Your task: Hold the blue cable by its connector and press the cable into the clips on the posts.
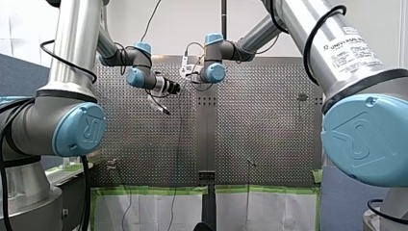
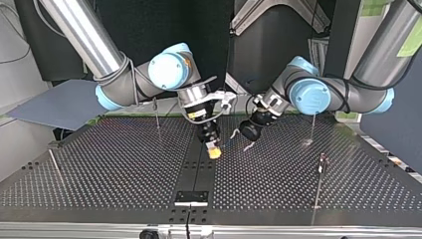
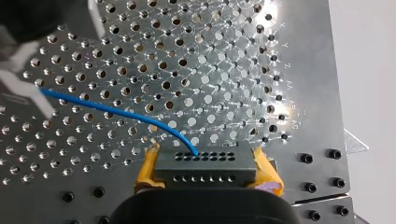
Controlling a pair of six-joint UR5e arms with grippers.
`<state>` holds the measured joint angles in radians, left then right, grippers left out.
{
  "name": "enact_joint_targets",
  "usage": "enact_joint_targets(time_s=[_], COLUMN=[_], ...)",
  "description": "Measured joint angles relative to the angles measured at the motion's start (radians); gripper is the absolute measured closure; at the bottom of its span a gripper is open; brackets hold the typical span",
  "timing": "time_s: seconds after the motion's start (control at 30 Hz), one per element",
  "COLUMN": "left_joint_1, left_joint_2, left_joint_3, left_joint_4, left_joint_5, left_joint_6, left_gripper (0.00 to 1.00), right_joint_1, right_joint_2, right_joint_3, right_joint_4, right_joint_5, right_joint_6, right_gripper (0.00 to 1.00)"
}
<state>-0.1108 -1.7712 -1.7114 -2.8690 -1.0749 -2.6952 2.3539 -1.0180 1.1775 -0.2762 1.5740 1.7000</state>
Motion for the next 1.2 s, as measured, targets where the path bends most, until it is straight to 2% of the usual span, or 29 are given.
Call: enact_joint_targets(time_s=[0.37,0.73,0.93,0.97,1.0,1.03,1.1,1.13,1.2], left_joint_1=[-0.017,-0.040,-0.041,-0.042,-0.042,-0.042,-0.042,-0.042,-0.043], left_joint_2=[-0.051,-0.075,-0.076,-0.076,-0.076,-0.076,-0.076,-0.076,-0.075], left_joint_3=[0.009,0.043,0.044,0.044,0.044,0.044,0.044,0.045,0.045], left_joint_4=[0.015,0.022,0.006,0.000,-0.005,-0.011,-0.026,-0.032,-0.047], left_joint_5=[0.000,0.000,-0.020,-0.028,-0.034,-0.041,-0.057,-0.064,-0.079], left_joint_6=[0.001,-0.017,0.013,0.023,0.030,0.037,0.053,0.060,0.076], left_gripper=[0.00,0.00,0.00,0.20,0.32,0.32,0.64,0.64,0.84], right_joint_1=[0.000,0.000,0.000,0.000,0.000,0.000,0.000,0.000,0.000], right_joint_2=[0.000,0.000,0.000,0.000,0.000,0.000,0.001,0.001,0.001], right_joint_3=[0.000,0.000,0.000,0.000,0.000,0.000,0.000,0.000,0.000], right_joint_4=[-0.001,-0.002,-0.002,-0.002,-0.002,-0.002,-0.002,-0.002,-0.002], right_joint_5=[0.000,-0.002,-0.003,-0.003,-0.003,-0.003,-0.003,-0.003,-0.003], right_joint_6=[0.000,0.000,0.000,0.000,0.000,0.000,0.000,0.000,0.000], right_gripper=[1.00,1.00,1.00,1.00,1.00,1.00,1.00,1.00,1.00])
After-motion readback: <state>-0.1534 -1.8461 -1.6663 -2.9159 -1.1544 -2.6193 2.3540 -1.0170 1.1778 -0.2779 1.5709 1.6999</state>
